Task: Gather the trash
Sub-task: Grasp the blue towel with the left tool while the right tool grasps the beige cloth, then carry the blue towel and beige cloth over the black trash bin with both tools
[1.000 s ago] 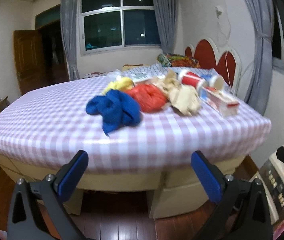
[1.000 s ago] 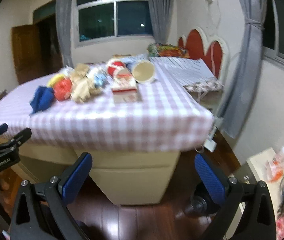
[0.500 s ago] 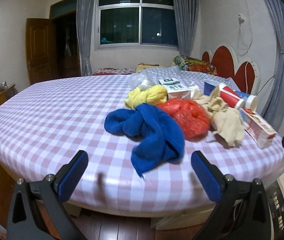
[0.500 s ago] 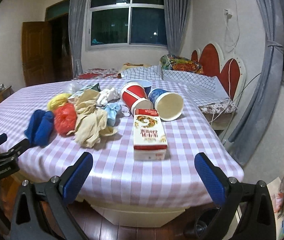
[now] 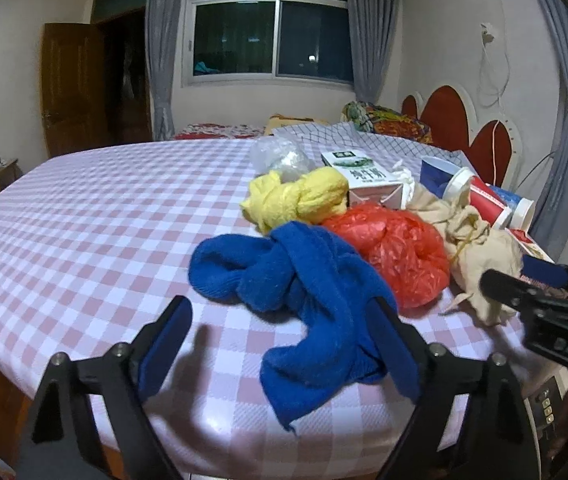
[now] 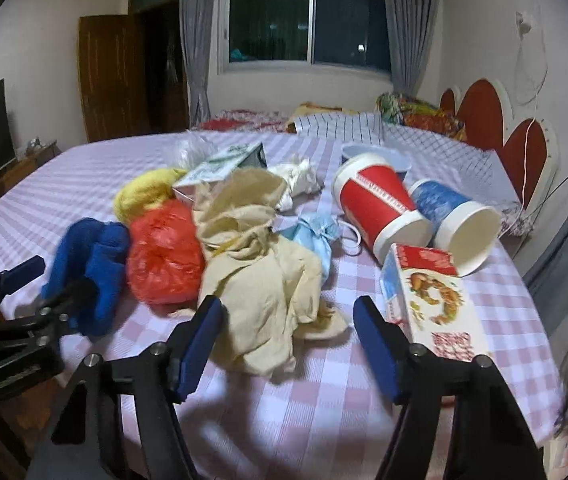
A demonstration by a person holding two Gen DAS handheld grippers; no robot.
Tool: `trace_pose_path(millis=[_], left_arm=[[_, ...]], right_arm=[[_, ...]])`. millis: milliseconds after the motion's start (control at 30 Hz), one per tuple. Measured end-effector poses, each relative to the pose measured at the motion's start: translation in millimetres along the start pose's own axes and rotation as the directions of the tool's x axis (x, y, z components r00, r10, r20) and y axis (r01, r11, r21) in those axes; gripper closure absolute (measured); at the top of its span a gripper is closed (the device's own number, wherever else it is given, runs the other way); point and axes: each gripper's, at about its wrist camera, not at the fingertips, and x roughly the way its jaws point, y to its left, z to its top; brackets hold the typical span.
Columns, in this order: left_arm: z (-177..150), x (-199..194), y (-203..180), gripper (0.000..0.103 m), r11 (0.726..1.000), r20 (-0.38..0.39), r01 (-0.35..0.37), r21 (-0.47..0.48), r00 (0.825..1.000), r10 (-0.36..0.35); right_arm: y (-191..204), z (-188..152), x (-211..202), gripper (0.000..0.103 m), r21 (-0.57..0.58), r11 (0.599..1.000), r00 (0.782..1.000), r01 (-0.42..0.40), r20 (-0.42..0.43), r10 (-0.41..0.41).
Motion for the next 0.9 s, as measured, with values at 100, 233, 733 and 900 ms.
trace_pose_path(millis=[100,233,733,900], left_arm=[[-1.0,6.5,-4.0,0.014,1.000,-0.009,0.009,0.014,1.000,-0.009],[-4.6,13.3,-8.9,0.041,0.999,-0.026,0.020,0.029,0.999,-0.020],[7.5,-35.9,-5.0,0.090,0.999,0.094,0.027,0.032,0.995,-0.029],[11.3,-54.6,-12.5,0.091,0.997,0.120,0.059,0.055,0.991,-0.065]], right_arm=[[-1.6,0.8,9.3,0.037,0.004,1.000,1.000,-0.018,-0.018,0.019],[1.2,3.4,13.2,0.073,-0.011,0.999,0.999,-0.039,-0.021,0.039],[-7.3,7.3,-55.0,0.091,-0.008,0.997,0.987,-0.071,0.141,0.072],[-10.6,8.0,-81.7,0.092,0.002,0.998,0.982,-0.064,0.181,0.063]])
